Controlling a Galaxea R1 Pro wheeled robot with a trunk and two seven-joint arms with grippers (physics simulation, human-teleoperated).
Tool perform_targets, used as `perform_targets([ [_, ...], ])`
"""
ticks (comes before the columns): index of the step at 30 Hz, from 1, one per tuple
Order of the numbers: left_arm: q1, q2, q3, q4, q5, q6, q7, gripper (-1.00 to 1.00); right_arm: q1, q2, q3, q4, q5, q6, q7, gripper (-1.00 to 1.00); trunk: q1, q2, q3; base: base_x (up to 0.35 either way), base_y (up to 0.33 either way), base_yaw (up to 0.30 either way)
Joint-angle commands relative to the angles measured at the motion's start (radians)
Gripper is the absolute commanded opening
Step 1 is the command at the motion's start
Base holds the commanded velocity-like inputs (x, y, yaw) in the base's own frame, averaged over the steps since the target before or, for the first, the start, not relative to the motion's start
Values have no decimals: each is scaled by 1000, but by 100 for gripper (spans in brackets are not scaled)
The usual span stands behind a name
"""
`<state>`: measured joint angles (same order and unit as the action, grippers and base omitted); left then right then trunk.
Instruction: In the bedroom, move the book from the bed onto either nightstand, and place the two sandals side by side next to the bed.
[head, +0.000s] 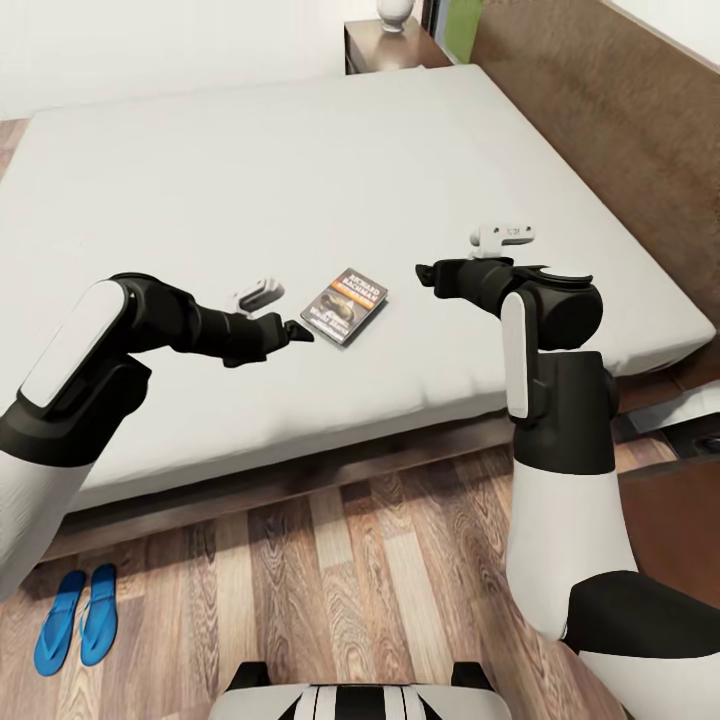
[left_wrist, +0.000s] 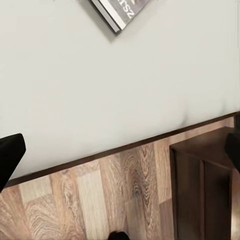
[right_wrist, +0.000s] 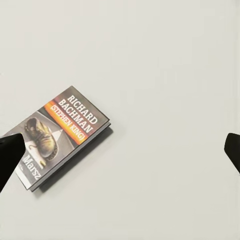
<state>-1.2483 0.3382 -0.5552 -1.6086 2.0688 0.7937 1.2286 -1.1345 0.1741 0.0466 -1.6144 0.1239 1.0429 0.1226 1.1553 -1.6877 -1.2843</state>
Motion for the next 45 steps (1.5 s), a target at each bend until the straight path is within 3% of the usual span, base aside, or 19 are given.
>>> perform_targets([
  [1, 0, -1, -1, -1, 6, 4, 7, 100, -1, 0, -1, -1, 11, 4, 10, 100, 0, 0, 1, 0, 0, 0],
  [7, 3, -16, -2, -1, 7, 2, 6, 100, 12, 0, -2, -1, 11, 4, 9, 100, 0, 0, 11, 0, 0, 0],
  [12, 4, -29, -4, 0, 8, -4, 8, 100, 79, 0, -2, -1, 11, 4, 9, 100, 0, 0, 19, 0, 0, 0],
  [20, 3, -49, -8, 1, 12, -5, 5, 100, 137, -9, -6, -1, 9, 4, 32, 100, 0, 0, 32, 0, 0, 0],
  [24, 4, -53, -7, 1, 11, -5, 6, 100, 143, -48, -46, -1, 5, 4, 200, 100, 0, 0, 39, 0, 0, 0],
  [27, 5, -55, -6, 1, 9, -6, 8, 100, 148, -81, -112, -1, 4, 4, 343, 100, 0, 0, 43, 0, 0, 0],
  [28, 5, -56, -6, 1, 8, -7, 9, 100, 150, -96, -157, -1, 4, 4, 425, 100, 0, 0, 45, 0, 0, 0],
  [32, 13, -54, -7, 1, 6, -9, 10, 100, 154, -121, -224, -1, 5, 4, 530, 100, 0, 0, 52, 0, 0, 0],
  [34, 29, -52, -4, 1, 6, -9, 8, 100, 162, -147, -246, -1, 4, 4, 560, 100, 0, 0, 55, 0, 0, 0],
  [36, 47, -54, -2, 1, 6, -9, 7, 100, 178, -183, -261, -1, 3, 4, 589, 100, 0, 0, 58, 0, 0, 0],
  [37, 66, -59, -3, 1, 6, -10, 6, 100, 219, -238, -276, -1, 1, 4, 669, 100, 0, 0, 60, 0, 0, 0],
  [38, 71, -63, -4, 1, 6, -10, 5, 100, 233, -252, -280, -1, 0, 4, 707, 100, 0, 0, 61, 0, 0, 0],
  [41, 89, -72, -8, 1, 6, -9, 9, 100, 267, -279, -301, -1, -1, 4, 823, 100, 0, 0, 66, 0, 0, 0],
  [42, 108, -75, -3, 1, 4, -6, 8, 100, 299, -296, -357, -1, -3, 4, 921, 100, 0, 0, 68, 0, 0, 0],
  [45, 113, -77, 1, 1, 4, -6, 7, 100, 320, -297, -381, -1, -3, 4, 946, 100, 0, 0, 73, 0, 0, 0],
])
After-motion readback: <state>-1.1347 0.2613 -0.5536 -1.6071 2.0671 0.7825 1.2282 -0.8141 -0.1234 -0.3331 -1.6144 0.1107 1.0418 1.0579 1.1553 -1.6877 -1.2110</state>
